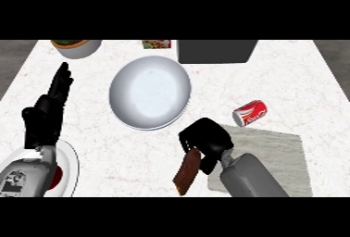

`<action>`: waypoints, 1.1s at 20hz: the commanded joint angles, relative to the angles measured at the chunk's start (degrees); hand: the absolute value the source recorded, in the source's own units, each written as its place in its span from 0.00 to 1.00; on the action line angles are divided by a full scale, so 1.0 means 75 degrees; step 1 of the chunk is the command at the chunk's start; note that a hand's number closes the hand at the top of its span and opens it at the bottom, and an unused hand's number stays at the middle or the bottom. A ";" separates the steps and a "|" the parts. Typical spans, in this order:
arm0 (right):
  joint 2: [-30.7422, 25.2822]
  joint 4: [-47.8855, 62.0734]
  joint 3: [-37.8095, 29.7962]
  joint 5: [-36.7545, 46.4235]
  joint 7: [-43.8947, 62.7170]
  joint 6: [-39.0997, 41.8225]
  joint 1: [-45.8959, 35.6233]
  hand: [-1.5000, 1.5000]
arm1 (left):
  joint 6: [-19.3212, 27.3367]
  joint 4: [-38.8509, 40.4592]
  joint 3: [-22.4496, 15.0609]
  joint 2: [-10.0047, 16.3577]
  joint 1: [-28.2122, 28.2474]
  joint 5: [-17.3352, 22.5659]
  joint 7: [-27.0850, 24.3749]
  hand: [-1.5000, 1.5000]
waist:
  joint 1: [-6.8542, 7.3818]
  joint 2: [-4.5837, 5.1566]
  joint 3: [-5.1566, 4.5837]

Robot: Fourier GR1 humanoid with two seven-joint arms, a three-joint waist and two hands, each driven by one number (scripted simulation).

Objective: Pick the sweet potato from the placemat and place it in the bowl

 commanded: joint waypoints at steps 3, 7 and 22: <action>0.0413 -0.0571 -0.0603 -0.0612 0.1914 -0.1714 -0.0246 1.00 | -0.0057 0.0042 -0.0059 -0.0038 0.0002 0.0022 -0.0026 0.50 | 0.0289 -0.0008 0.0025; 0.0421 -0.0950 -0.0796 -0.0690 0.3268 -0.2876 -0.0705 1.00 | -0.0152 -0.0004 -0.0199 -0.0094 -0.0111 0.0036 0.0026 0.50 | 0.0444 -0.0089 -0.0008; 0.0426 -0.0231 -0.0615 0.1009 0.9054 -0.6257 -0.3215 1.00 | -0.0418 0.0082 -0.0590 -0.0224 -0.0524 -0.0031 -0.0007 0.50 | 0.1203 0.0113 -0.0107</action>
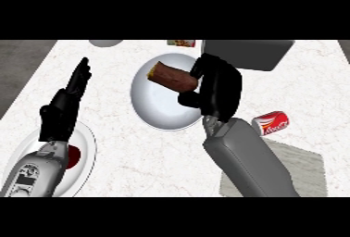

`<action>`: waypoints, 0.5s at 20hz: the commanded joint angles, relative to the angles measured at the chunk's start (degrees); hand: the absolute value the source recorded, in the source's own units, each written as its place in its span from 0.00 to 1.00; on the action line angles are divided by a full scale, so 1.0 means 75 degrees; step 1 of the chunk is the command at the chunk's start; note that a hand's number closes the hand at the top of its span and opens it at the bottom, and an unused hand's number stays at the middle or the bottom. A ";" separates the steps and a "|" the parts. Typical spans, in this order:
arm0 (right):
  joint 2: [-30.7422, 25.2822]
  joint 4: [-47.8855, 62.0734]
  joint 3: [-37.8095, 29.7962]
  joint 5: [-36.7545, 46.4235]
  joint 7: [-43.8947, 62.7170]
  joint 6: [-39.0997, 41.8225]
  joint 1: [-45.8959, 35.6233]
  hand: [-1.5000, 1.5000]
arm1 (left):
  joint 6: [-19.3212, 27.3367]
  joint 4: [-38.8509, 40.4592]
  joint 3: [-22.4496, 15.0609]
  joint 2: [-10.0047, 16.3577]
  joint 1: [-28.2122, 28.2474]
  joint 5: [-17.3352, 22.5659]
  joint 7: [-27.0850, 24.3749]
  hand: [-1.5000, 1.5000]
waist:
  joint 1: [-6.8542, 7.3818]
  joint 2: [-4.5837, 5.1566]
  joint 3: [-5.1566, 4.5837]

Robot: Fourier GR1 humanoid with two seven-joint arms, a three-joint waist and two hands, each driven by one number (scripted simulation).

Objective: Pick the sweet potato from the placemat and place it in the bowl

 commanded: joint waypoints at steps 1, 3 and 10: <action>0.0012 0.0498 0.0260 0.0725 0.1739 -0.1119 -0.0706 1.00 | -0.0037 0.0089 -0.0096 -0.0087 -0.0136 -0.0017 -0.0020 0.50 | 0.0132 0.0092 -0.0006; 0.0012 0.0791 0.0192 0.1069 0.2287 -0.1186 -0.1070 1.00 | -0.0079 0.0134 -0.0031 -0.0019 -0.0231 -0.0001 0.0011 0.50 | 0.0089 0.0077 -0.0004; 0.0010 0.1980 0.0268 0.2221 0.3245 -0.1417 -0.1806 1.00 | 0.0062 0.0334 0.0030 -0.0088 -0.0321 -0.0105 -0.0047 0.50 | -0.0072 0.0108 0.0008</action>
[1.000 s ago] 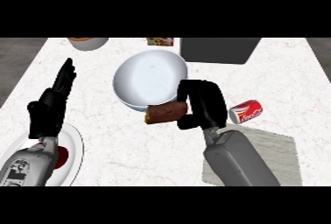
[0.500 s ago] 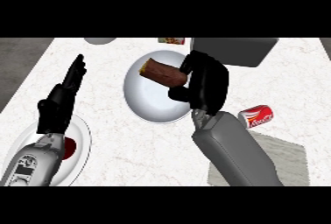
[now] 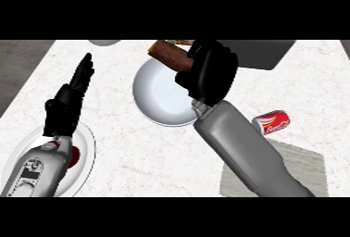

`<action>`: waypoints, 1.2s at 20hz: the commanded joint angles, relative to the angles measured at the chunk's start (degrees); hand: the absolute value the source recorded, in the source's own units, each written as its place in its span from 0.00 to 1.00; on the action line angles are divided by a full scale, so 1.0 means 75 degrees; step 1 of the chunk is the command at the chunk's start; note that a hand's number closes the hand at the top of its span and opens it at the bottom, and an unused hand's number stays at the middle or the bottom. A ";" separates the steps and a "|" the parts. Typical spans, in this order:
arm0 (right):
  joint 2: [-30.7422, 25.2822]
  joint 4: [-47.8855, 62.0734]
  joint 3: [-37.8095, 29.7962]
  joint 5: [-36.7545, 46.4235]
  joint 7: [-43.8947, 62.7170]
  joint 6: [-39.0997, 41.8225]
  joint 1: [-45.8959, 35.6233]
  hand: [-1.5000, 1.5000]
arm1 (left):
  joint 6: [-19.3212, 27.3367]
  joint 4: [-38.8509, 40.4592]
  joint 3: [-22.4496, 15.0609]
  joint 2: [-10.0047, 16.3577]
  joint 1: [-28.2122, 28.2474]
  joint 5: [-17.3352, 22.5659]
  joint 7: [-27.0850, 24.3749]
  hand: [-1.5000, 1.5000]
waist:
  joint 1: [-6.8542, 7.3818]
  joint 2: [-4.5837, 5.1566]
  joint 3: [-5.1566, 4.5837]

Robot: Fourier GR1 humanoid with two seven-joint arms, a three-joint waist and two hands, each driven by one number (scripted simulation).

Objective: Pick the sweet potato from the placemat and place it in the bowl

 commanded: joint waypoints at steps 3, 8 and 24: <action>0.0065 0.1227 0.0137 0.1073 0.2378 -0.0498 -0.0423 1.00 | 0.0009 -0.0040 0.0024 -0.0046 -0.0001 0.0023 0.0007 0.50 | -0.0100 0.0004 0.0011; 0.0064 0.2265 0.0116 0.1589 0.2615 -0.0236 -0.0341 1.00 | 0.0090 0.0130 0.0187 -0.0007 -0.0057 -0.0014 0.0026 0.50 | -0.0332 0.0025 0.0023; 0.0063 0.3232 -0.1149 -0.0486 0.0600 -0.3500 0.0460 0.00 | 0.0050 0.0062 0.0259 -0.0018 0.0105 -0.0028 -0.0074 0.50 | -0.0290 0.0102 0.0059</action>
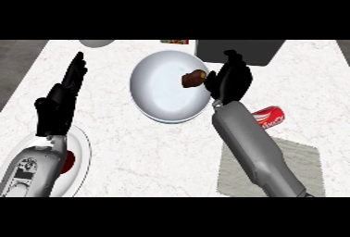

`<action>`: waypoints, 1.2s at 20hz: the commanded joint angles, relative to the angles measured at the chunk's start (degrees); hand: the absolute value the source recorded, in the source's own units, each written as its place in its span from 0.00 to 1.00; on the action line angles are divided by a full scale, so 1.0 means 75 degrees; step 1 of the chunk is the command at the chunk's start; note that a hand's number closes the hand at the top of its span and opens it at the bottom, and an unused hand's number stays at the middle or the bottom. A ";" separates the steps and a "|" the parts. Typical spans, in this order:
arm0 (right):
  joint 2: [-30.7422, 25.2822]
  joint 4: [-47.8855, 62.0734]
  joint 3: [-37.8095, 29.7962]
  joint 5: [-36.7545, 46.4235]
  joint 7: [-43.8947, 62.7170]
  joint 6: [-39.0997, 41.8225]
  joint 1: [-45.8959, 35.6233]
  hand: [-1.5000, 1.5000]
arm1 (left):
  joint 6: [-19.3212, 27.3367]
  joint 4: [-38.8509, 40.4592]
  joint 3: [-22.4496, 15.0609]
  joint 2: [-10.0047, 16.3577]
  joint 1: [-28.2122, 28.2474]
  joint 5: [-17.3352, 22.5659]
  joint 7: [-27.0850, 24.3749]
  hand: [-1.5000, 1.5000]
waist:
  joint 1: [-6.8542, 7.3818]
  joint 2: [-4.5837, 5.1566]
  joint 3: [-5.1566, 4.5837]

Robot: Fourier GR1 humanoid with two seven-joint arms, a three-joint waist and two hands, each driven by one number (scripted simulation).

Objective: Pick the sweet potato from the placemat and place it in the bowl

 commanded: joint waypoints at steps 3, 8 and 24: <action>0.0104 0.0439 0.0056 -0.0899 0.0326 -0.2280 -0.0173 0.00 | 0.0092 -0.0077 -0.0044 -0.0035 0.0099 -0.0159 0.0048 0.50 | 0.0011 -0.0013 0.0004; 0.0105 0.0490 0.0434 -0.0704 0.0730 -0.3252 -0.0197 0.00 | 0.0084 0.0136 0.0172 0.0043 -0.0130 -0.0144 0.0056 0.50 | -0.0221 -0.0088 -0.0009; 0.0108 -0.3259 0.2966 -0.0068 0.1571 -0.4441 0.2890 0.00 | 0.0091 -0.0497 0.0347 0.0056 0.0634 -0.0091 0.0267 0.50 | -0.0602 -0.0256 -0.0014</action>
